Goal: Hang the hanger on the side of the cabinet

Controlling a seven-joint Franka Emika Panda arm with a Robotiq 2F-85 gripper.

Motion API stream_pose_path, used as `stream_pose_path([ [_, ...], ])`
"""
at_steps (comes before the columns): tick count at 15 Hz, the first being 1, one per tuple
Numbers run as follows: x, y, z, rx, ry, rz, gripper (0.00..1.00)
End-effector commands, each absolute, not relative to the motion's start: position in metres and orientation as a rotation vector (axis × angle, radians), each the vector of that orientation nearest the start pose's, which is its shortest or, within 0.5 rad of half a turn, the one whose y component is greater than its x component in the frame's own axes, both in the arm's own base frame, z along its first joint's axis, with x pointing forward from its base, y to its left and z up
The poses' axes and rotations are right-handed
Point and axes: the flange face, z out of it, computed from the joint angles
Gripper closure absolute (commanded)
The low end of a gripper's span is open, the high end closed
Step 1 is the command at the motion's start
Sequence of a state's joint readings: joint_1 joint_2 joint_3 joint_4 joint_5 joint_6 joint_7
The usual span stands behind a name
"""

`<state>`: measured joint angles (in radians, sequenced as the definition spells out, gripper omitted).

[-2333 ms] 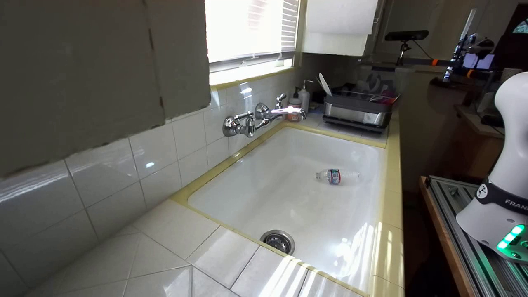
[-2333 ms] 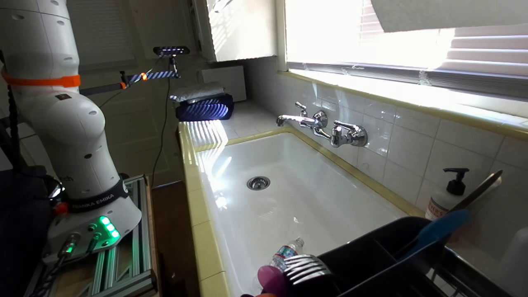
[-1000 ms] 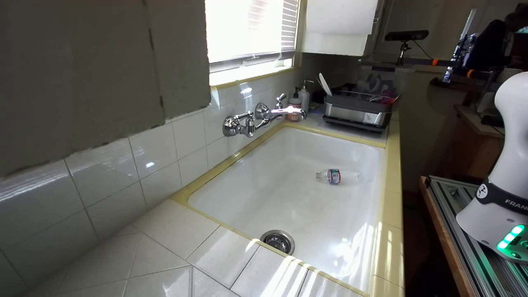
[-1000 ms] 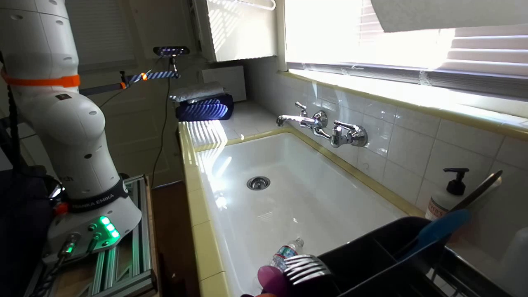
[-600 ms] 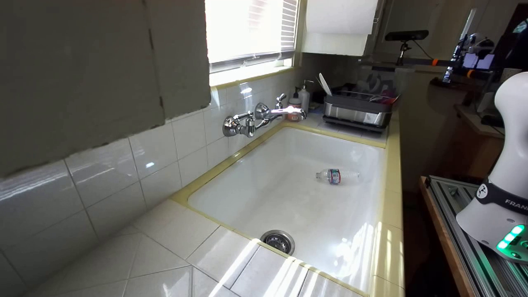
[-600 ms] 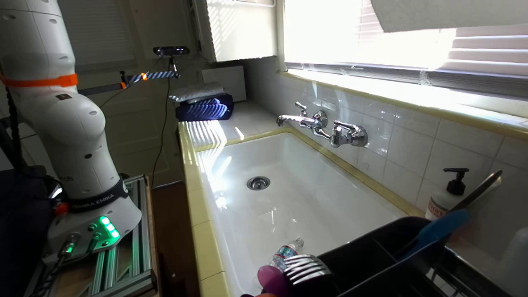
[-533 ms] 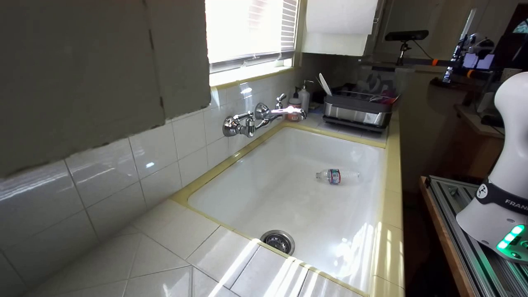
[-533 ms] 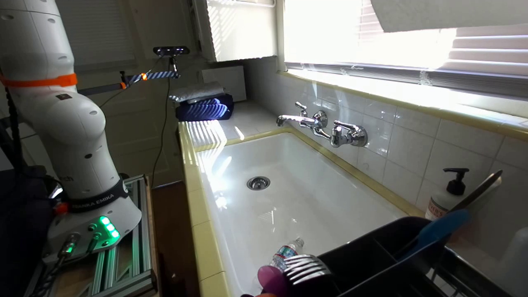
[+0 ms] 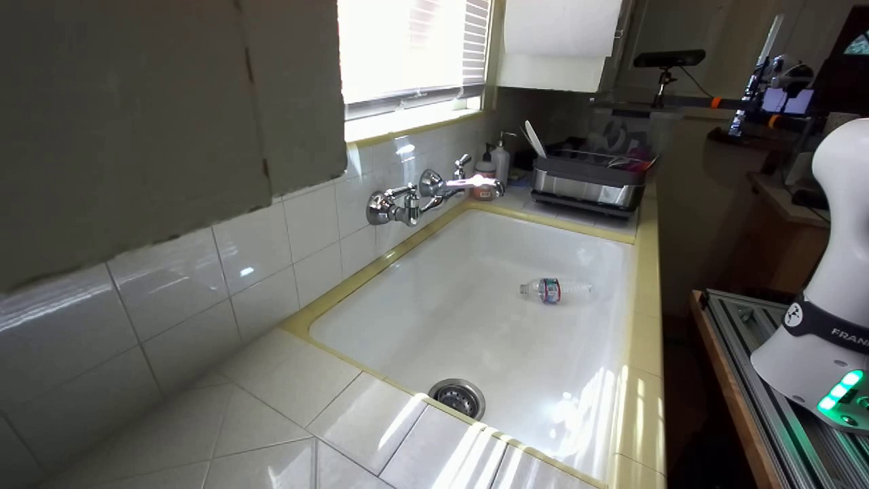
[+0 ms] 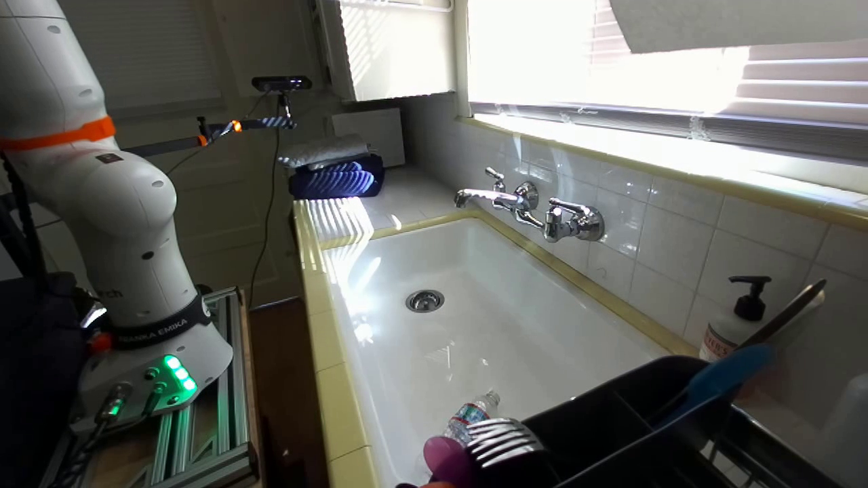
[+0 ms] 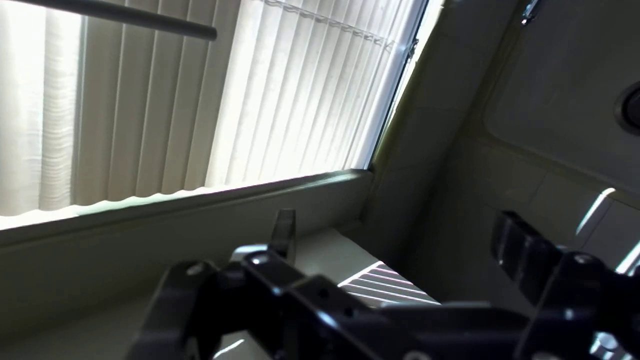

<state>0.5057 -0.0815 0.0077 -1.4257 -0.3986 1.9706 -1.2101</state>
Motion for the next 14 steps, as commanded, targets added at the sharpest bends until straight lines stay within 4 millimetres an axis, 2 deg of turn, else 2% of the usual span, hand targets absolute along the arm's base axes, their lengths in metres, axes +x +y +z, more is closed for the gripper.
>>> stream_pose_path([
  [1, 0.451, 0.249, 0.758, 1.710, 1.953, 0.533, 0.00],
  [6, 0.430, 0.245, 0.701, 1.948, 1.903, 0.499, 0.00],
  [10, 0.418, 0.224, 0.647, 2.160, 1.833, 0.433, 0.00],
  [14, 0.408, 0.205, 0.605, 2.341, 1.752, 0.427, 0.00],
])
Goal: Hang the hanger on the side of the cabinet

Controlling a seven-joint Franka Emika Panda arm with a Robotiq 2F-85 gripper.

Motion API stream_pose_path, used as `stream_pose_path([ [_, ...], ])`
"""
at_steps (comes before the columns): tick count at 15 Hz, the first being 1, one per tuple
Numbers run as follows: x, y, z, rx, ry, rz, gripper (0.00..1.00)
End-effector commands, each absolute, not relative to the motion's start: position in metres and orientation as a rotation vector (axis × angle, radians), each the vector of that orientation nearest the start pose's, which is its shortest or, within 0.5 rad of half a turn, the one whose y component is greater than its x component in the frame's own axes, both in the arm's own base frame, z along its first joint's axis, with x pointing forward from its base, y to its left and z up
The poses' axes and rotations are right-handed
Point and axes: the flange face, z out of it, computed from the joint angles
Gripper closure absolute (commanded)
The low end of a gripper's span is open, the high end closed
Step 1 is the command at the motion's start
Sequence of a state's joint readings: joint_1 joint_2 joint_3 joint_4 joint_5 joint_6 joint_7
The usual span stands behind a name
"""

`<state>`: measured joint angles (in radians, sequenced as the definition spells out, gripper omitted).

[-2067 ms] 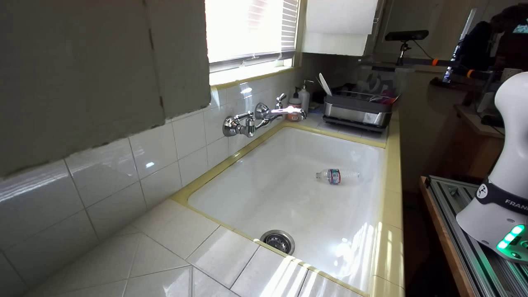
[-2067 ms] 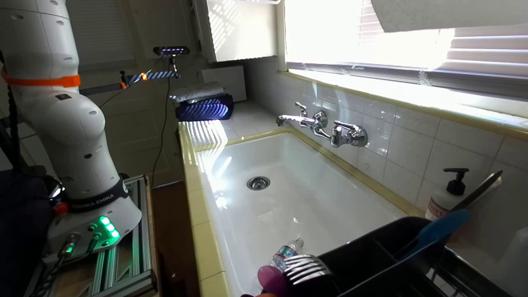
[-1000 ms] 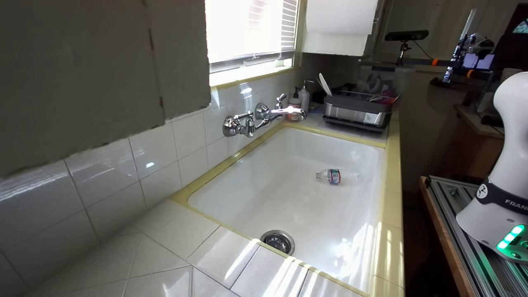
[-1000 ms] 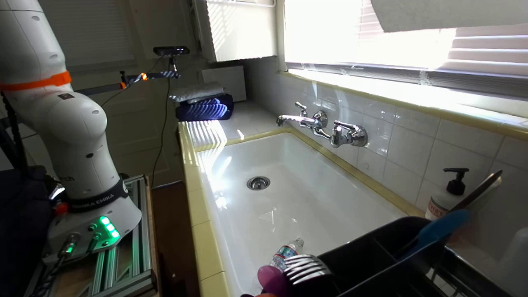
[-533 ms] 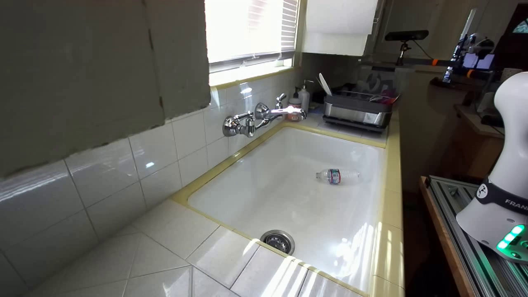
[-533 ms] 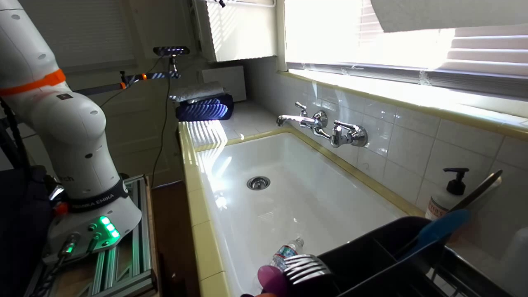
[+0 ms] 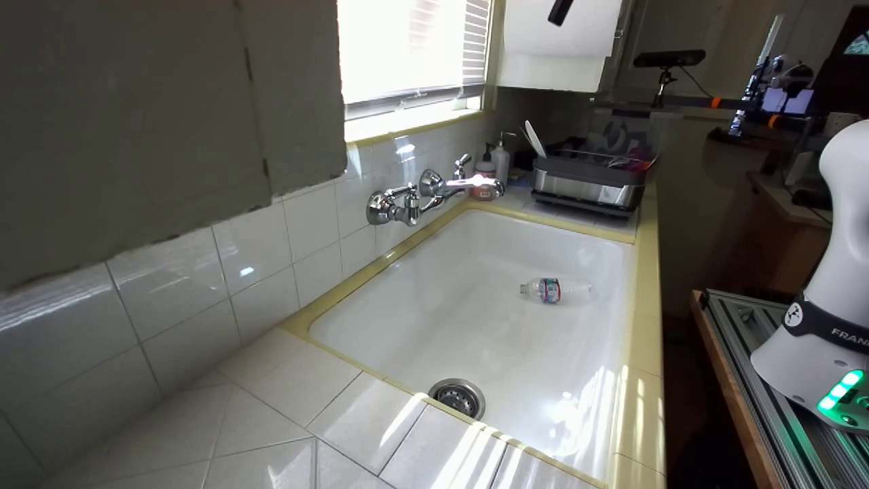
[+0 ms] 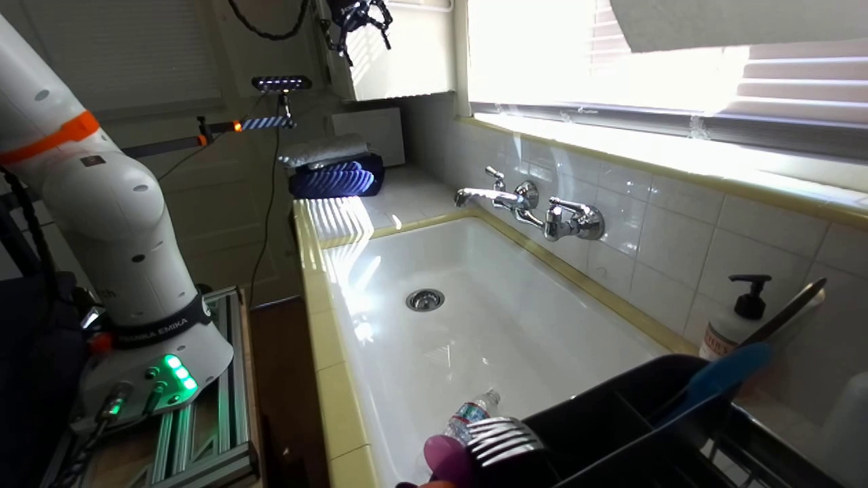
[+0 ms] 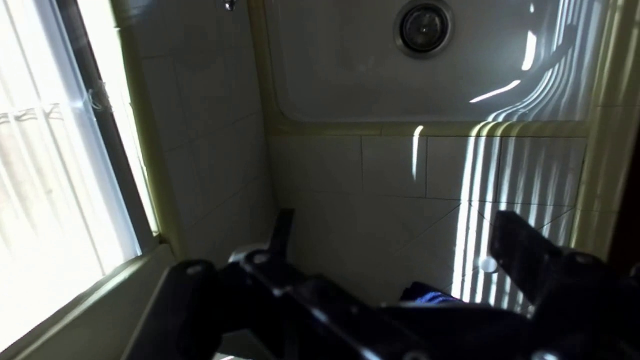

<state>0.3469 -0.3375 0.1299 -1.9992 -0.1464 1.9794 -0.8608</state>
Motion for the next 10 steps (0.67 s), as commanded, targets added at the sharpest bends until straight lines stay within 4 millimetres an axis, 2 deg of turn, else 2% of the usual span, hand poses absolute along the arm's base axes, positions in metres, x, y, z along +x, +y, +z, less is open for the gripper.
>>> stream_pose_path([
  [1, 0.405, 0.202, 0.595, -2.650, -1.932, -0.471, 0.00],
  [4, 0.399, 0.196, 0.570, -2.678, -1.852, -0.452, 0.00],
  [5, 0.412, 0.203, 0.584, -2.661, -1.928, -0.424, 0.00],
  [7, 0.409, 0.200, 0.573, -2.673, -1.900, -0.415, 0.00],
  [10, 0.407, 0.200, 0.573, -2.677, -1.892, -0.421, 0.00],
])
